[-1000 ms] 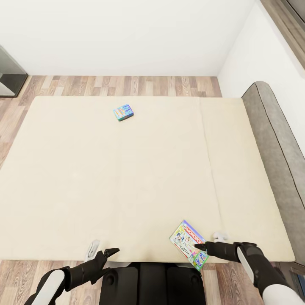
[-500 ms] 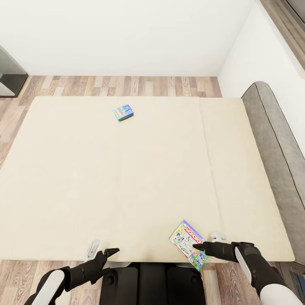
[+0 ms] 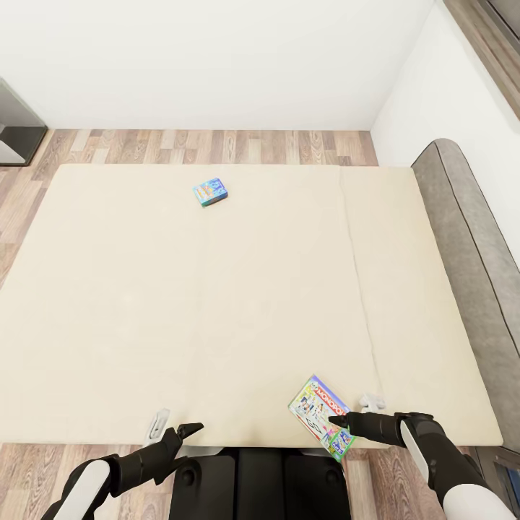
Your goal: Put all the toys in the child's room - the three board games (two on the bed and one on the table), the two jigsaw puzzles on the table, and the tennis ball on the table - inside the toy box on the table in the child's room.
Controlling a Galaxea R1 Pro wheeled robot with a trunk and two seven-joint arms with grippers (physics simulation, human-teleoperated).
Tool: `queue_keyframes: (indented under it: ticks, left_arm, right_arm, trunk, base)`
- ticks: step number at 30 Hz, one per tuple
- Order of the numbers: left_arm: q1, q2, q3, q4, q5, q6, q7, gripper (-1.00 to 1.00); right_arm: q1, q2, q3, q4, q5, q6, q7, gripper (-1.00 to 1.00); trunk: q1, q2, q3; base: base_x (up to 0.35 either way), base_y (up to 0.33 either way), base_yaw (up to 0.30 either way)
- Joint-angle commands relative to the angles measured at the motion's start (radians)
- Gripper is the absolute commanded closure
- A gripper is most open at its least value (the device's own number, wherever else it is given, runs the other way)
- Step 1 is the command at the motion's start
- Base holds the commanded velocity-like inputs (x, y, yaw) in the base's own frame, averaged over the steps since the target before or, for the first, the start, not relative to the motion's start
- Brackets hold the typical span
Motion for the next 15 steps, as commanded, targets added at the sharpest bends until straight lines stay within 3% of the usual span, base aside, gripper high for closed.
queue_keyframes:
  ticks: [1,15]
  left_arm:
    - [-0.001,0.0,0.001,0.0,-0.006,0.005,-0.007,-1.0]
    - [-0.001,0.0,0.002,0.0,-0.006,0.005,-0.007,-1.0]
  right_arm:
    - [0.001,0.042,-0.004,-0.003,-0.011,0.009,0.001,-1.0]
    - [0.001,0.039,-0.008,-0.007,-0.01,0.009,0.006,-1.0]
  trunk:
    - [0.001,-0.001,-0.001]
    - [0.001,-0.001,-0.001]
  base:
    - [0.0,0.0,0.0]
    - [0.0,0.0,0.0]
